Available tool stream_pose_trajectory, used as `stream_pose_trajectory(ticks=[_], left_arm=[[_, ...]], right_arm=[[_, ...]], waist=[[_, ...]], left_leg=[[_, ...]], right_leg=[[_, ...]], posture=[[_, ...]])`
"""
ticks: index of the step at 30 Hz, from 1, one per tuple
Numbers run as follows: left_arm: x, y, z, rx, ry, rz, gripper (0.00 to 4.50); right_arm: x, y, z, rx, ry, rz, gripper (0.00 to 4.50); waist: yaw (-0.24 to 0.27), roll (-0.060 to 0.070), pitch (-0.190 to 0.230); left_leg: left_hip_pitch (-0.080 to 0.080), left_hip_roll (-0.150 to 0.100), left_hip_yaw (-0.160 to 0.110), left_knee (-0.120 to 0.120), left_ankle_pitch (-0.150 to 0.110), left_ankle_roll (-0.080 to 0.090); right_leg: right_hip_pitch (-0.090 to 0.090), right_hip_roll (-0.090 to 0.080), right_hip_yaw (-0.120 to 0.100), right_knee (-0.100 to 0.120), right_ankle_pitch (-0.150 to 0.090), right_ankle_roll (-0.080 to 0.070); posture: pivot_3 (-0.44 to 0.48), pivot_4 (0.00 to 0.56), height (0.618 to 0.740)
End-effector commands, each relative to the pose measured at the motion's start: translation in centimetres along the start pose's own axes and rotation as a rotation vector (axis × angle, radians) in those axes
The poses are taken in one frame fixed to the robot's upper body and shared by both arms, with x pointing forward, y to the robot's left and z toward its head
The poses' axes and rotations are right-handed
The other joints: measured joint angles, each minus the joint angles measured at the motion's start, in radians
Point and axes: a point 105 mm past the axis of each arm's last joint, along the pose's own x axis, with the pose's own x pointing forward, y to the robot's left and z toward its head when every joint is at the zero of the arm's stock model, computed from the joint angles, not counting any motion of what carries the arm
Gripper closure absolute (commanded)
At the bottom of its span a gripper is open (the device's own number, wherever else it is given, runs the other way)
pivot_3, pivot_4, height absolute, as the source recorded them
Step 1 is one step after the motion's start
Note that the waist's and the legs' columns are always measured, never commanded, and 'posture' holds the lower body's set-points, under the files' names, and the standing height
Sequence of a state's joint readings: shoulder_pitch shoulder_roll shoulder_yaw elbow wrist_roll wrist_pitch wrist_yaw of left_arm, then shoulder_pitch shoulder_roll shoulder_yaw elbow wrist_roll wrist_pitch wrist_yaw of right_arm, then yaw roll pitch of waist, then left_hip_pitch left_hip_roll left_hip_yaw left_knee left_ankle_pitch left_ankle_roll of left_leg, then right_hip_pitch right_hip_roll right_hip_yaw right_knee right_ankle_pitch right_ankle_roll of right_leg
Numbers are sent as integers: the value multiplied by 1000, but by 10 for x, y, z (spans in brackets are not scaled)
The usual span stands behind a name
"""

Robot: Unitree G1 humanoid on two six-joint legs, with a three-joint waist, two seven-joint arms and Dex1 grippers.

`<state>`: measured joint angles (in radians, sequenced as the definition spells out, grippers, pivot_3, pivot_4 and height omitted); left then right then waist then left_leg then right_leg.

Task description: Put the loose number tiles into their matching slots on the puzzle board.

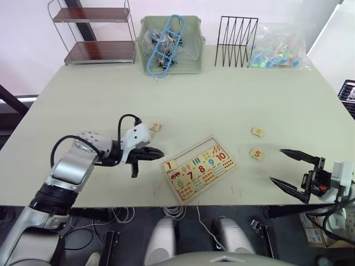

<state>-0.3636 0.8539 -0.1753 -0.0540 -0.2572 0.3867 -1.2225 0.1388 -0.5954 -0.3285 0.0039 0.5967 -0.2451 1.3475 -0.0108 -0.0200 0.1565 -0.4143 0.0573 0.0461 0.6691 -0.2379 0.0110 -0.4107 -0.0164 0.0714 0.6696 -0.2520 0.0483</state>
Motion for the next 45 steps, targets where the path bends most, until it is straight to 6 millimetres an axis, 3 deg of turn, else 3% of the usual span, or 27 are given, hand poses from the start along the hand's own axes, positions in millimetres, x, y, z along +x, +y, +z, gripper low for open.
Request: stream_pose_trajectory(ticks=[1,45], left_arm=[[1,-3,0,35,-7,-14,4354],[15,-9,-9,47,-14,-53,4354]], right_arm=[[-2,-3,7,-34,-6,3,0],[-3,-5,9,-42,-1,3,0]], waist=[[0,0,0],[0,0,0]], left_leg=[[0,0,0,0,0,0],[0,0,0,0,0,0]], right_leg=[[0,0,0,0,0,0],[0,0,0,1,0,0]], posture=[[0,150,740],[0,150,740]])
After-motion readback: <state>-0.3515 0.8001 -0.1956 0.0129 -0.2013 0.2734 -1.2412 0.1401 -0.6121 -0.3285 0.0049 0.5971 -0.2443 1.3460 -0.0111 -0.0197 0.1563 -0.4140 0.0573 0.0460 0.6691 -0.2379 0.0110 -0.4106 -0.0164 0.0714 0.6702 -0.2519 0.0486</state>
